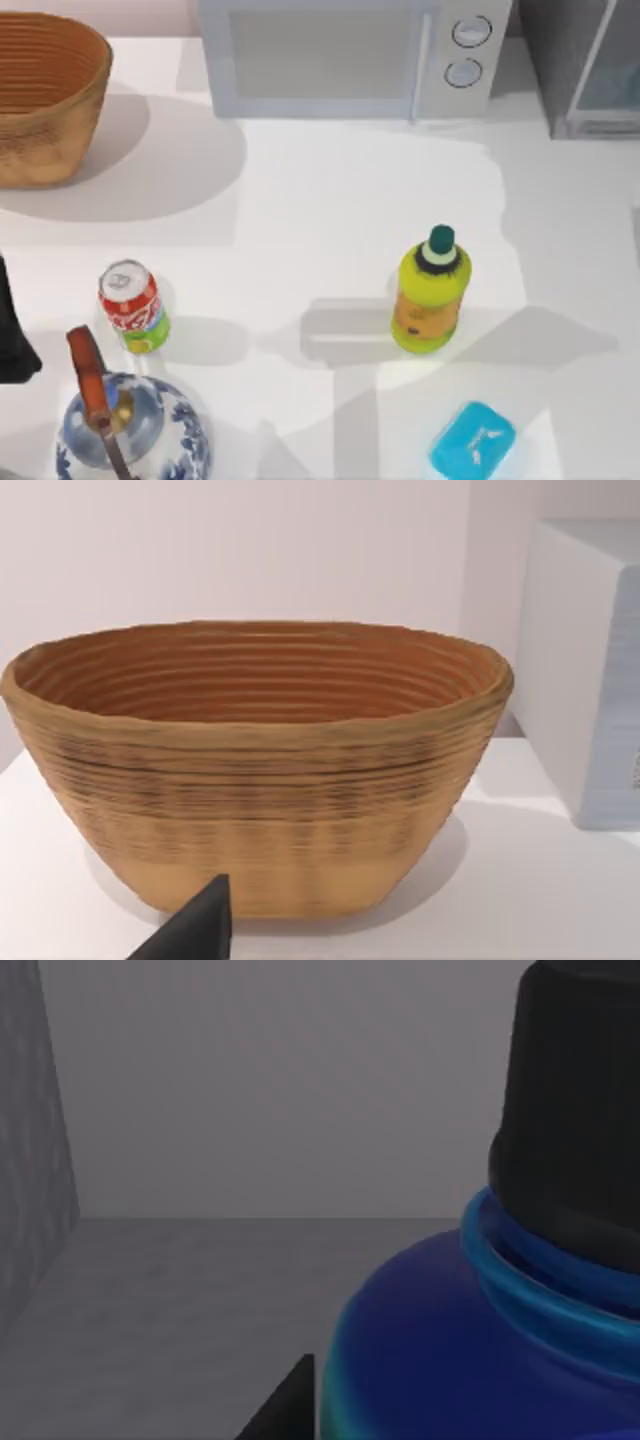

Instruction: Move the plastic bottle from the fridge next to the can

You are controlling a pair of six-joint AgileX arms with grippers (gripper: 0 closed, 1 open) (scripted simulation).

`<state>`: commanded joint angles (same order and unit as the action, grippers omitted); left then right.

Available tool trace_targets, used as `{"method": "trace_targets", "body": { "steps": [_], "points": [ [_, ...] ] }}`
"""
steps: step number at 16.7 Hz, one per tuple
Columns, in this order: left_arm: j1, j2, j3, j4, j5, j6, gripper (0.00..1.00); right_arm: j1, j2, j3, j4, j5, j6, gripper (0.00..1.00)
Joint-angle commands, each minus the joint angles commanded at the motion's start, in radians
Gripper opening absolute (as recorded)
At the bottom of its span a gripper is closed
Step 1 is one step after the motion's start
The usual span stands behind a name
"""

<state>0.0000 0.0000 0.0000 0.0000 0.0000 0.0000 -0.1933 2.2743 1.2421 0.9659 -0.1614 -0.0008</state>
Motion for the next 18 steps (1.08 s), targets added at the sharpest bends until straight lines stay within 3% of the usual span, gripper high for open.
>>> {"method": "trace_targets", "body": {
  "steps": [6,18],
  "points": [
    [0.000,0.000,0.000,0.000,0.000,0.000,1.00,0.000,0.000,0.000,0.000,0.000,0.000,0.02],
    [0.000,0.000,0.000,0.000,0.000,0.000,1.00,-0.002,-0.035,0.005,-0.035,-0.001,0.002,0.00]
  ]
}}
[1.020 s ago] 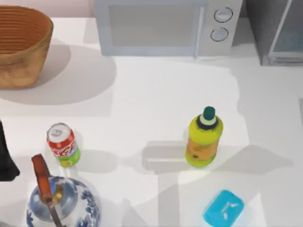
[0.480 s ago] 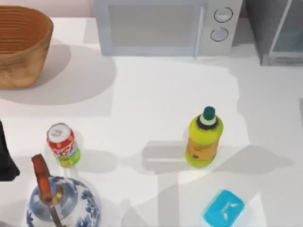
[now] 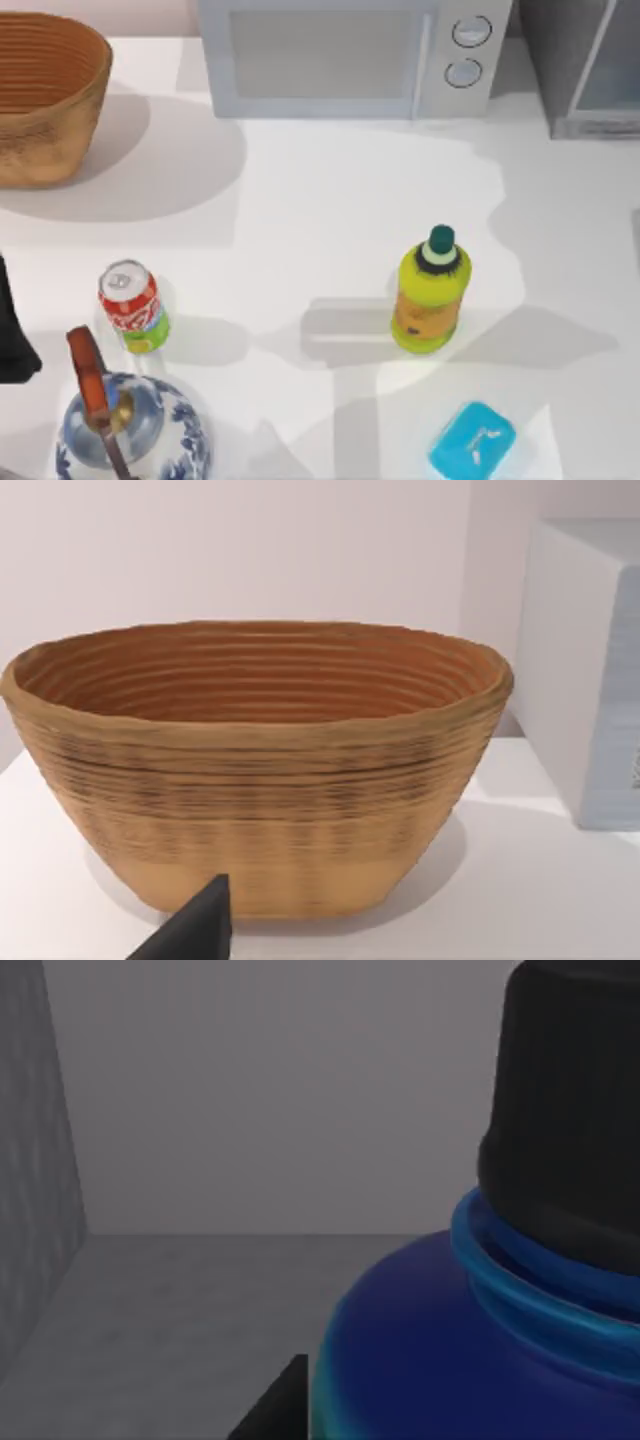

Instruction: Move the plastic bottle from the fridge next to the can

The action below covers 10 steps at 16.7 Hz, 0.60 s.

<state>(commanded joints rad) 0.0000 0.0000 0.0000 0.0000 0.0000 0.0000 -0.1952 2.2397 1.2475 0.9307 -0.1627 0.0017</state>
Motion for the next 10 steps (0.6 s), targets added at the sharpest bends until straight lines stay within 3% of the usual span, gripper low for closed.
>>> {"method": "trace_targets", "body": {
  "steps": [5,10],
  "points": [
    [0.000,0.000,0.000,0.000,0.000,0.000,1.00,-0.001,-0.084,0.025,-0.118,0.000,0.000,0.00],
    [0.000,0.000,0.000,0.000,0.000,0.000,1.00,-0.001,-0.090,0.023,-0.120,-0.001,0.002,0.00]
  ]
}}
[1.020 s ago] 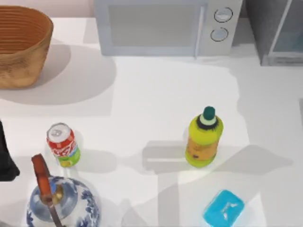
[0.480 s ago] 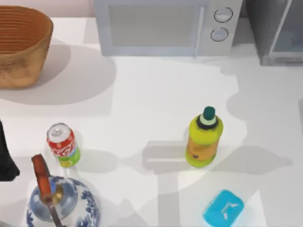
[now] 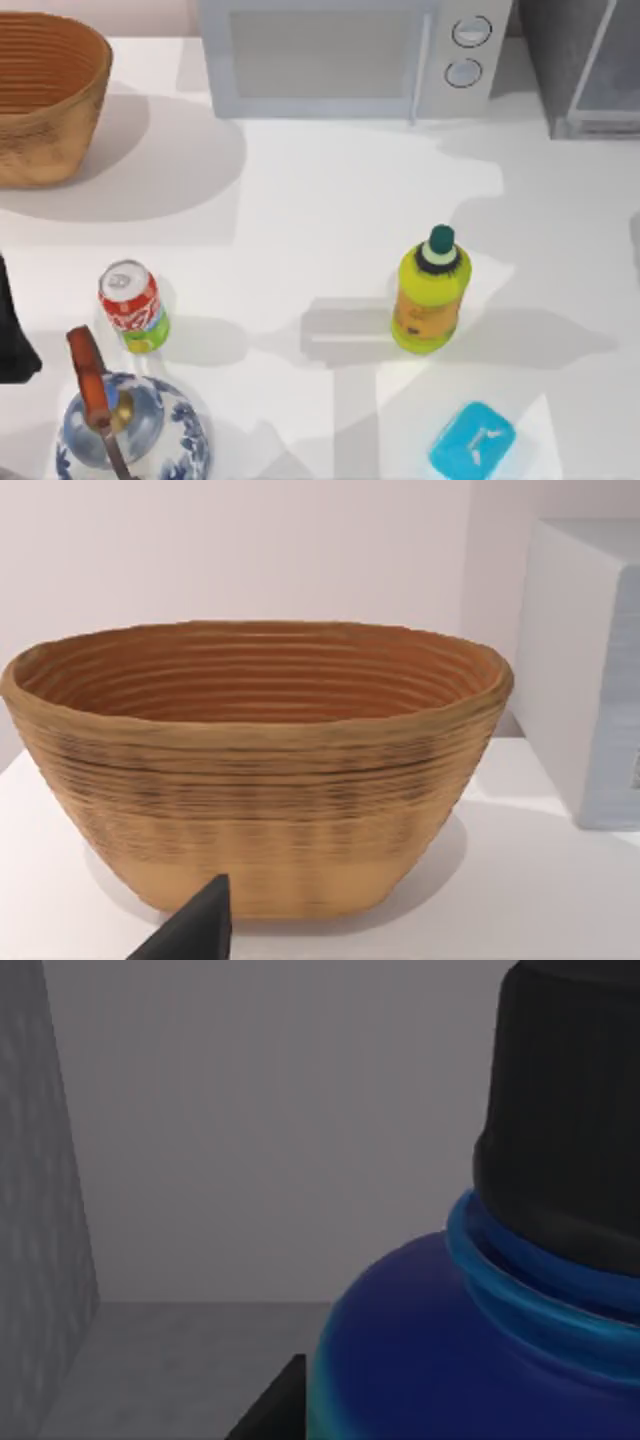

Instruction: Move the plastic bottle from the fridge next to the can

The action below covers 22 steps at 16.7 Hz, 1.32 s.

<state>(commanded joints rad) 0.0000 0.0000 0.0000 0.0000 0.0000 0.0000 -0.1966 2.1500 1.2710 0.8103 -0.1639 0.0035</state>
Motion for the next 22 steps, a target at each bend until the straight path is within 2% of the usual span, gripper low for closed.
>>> {"method": "trace_targets", "body": {
  "steps": [4,13,20,22],
  "points": [
    [0.000,0.000,0.000,0.000,0.000,0.000,1.00,-0.013,-0.080,-0.111,0.040,-0.017,0.001,0.00],
    [0.000,0.000,0.000,0.000,0.000,0.000,1.00,-0.071,-0.385,-0.594,0.200,-0.078,-0.003,0.00],
    [0.000,0.000,0.000,0.000,0.000,0.000,1.00,-0.070,-0.403,-0.619,0.210,-0.080,-0.001,0.00],
    [0.000,0.000,0.000,0.000,0.000,0.000,1.00,-0.038,-0.403,-0.588,0.199,-0.049,0.016,0.00]
  ]
}}
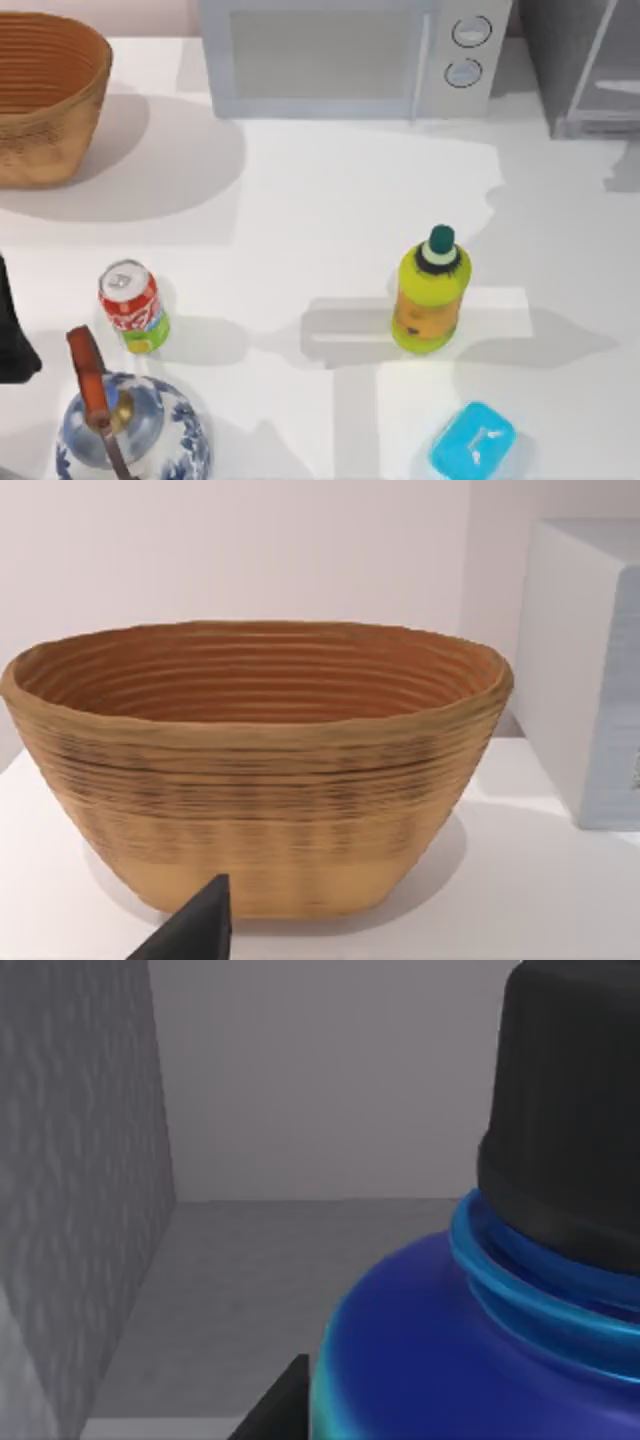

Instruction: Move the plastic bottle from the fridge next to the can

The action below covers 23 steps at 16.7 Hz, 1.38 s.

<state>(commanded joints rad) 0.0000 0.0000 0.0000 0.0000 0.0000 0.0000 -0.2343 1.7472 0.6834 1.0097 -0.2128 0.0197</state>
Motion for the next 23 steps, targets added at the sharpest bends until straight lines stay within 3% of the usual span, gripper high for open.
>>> {"method": "trace_targets", "body": {
  "steps": [5,11,17,20,23],
  "points": [
    [0.000,0.000,0.000,0.000,0.000,0.000,1.00,0.259,0.025,0.201,-0.061,0.243,0.093,0.00],
    [0.000,0.000,0.000,0.000,0.000,0.000,1.00,0.744,0.136,0.426,-0.110,0.755,0.185,0.00],
    [0.000,0.000,0.000,0.000,0.000,0.000,1.00,1.180,0.302,0.444,-0.068,1.224,0.195,0.00],
    [0.000,0.000,0.000,0.000,0.000,0.000,1.00,1.317,0.381,0.376,-0.025,1.346,0.171,0.00],
    [0.000,0.000,0.000,0.000,0.000,0.000,1.00,1.371,0.432,0.308,0.006,1.380,0.150,0.00]
  ]
}}
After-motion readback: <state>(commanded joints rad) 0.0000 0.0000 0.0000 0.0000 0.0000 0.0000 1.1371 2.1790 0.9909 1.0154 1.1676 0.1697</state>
